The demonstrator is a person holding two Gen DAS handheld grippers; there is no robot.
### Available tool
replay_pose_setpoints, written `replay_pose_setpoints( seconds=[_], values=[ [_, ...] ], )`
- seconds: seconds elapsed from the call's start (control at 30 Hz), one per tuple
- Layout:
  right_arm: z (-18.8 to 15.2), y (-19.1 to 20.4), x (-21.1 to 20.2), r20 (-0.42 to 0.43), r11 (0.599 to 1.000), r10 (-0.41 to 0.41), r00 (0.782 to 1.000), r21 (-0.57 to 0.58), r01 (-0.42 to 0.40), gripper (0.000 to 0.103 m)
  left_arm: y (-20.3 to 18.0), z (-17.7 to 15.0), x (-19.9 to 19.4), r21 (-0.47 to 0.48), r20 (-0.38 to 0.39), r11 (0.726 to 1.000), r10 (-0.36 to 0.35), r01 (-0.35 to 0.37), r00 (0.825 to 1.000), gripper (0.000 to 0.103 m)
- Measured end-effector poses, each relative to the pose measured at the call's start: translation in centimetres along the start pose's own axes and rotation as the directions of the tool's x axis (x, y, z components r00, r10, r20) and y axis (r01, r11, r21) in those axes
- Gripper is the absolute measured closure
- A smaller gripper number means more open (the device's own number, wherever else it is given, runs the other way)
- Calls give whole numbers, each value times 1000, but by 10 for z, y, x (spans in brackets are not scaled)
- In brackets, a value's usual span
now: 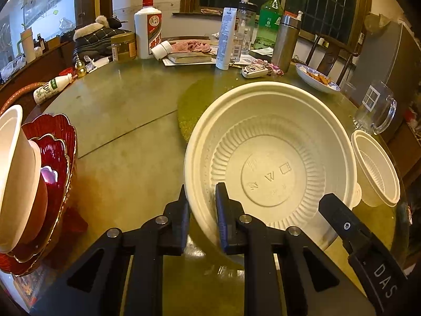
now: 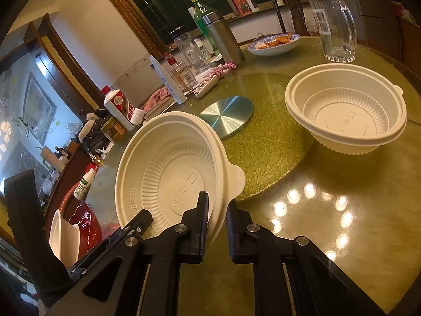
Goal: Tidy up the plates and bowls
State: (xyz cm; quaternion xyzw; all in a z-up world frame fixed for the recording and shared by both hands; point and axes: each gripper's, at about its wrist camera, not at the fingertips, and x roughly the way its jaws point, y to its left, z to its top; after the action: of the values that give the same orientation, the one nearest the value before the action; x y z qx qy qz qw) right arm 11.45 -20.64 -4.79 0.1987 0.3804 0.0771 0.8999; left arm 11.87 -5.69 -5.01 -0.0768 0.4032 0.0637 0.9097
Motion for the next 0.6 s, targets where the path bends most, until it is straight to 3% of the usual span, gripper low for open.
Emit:
replay_pose_setpoints(
  seconds=[0.6],
  values=[
    [-5, 0, -7, 56, 1000, -2, 998, -15, 3, 91, 2, -3, -10, 3, 60, 999, -50, 50, 997, 86]
  ],
)
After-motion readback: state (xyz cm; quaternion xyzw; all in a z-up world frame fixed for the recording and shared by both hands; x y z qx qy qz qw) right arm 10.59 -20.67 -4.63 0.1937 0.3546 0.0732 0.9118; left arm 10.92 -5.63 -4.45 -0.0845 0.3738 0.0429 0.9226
